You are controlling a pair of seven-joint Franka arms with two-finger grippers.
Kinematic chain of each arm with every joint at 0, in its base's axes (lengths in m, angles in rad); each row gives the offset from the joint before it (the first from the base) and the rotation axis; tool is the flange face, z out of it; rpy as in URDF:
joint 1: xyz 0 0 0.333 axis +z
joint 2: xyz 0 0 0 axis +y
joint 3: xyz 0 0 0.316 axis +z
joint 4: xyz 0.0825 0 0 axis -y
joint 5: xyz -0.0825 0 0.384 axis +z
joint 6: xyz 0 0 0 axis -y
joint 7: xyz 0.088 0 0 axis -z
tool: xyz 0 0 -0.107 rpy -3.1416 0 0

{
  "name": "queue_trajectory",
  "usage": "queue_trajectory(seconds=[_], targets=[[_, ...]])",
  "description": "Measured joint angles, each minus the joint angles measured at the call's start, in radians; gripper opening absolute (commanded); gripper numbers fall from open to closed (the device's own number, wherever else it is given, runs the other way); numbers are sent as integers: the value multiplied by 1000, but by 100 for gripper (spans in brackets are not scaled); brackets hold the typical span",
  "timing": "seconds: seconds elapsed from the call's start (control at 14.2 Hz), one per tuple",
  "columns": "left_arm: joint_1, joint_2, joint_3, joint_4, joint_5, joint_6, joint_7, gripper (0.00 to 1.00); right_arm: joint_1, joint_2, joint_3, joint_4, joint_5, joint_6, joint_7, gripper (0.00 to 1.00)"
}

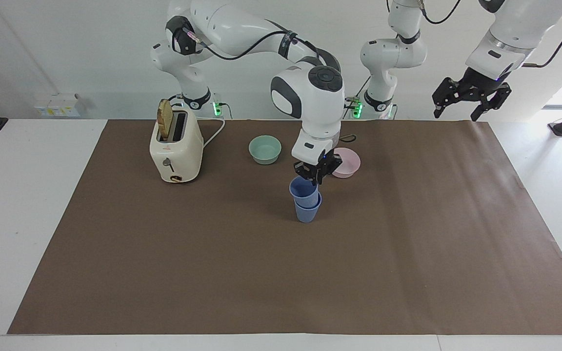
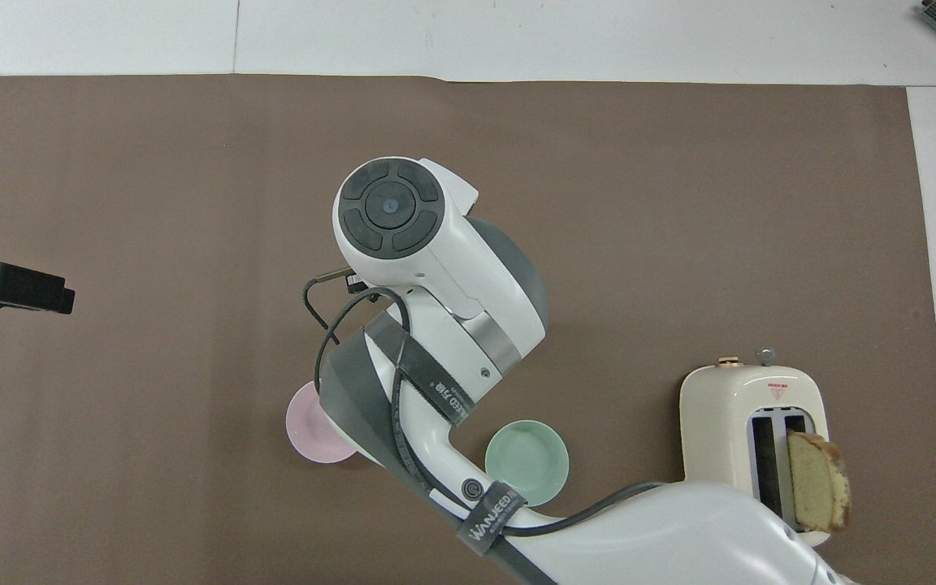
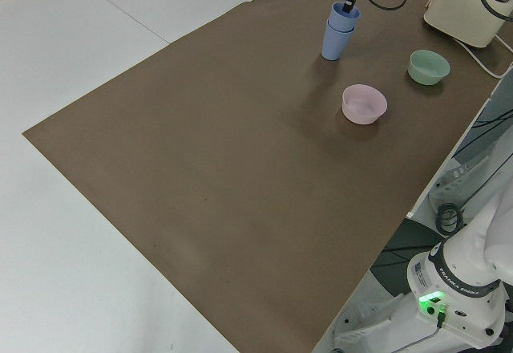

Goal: Stack blue cups with both arms
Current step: 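Lower the blue cup into the center cup and open the right gripper, then lift the right gripper away from the stacked cups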

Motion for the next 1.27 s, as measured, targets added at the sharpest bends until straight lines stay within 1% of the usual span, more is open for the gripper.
queue_trajectory(seconds=[0.14, 0.21, 0.28, 0.56, 0.77, 0.98, 1.27], targets=[[0, 0, 0, 0, 0, 0, 0, 100, 0, 0, 1, 0, 0, 2, 0, 79], [0, 0, 0, 0, 0, 0, 0, 100, 0, 0, 1, 0, 0, 2, 0, 92], [0, 0, 0, 0, 0, 0, 0, 100, 0, 0, 1, 0, 0, 2, 0, 100], [0, 0, 0, 0, 0, 0, 0, 100, -11, -1, -3, 3, -1, 2, 0, 100], [0, 0, 0, 0, 0, 0, 0, 100, -64, -19, -4, 8, -2, -6, 0, 100], [0, 0, 0, 0, 0, 0, 0, 100, -128, -73, -4, 19, -3, -71, -17, 100], [0, 0, 0, 0, 0, 0, 0, 100, -248, -175, -3, 26, -3, -190, -124, 100]])
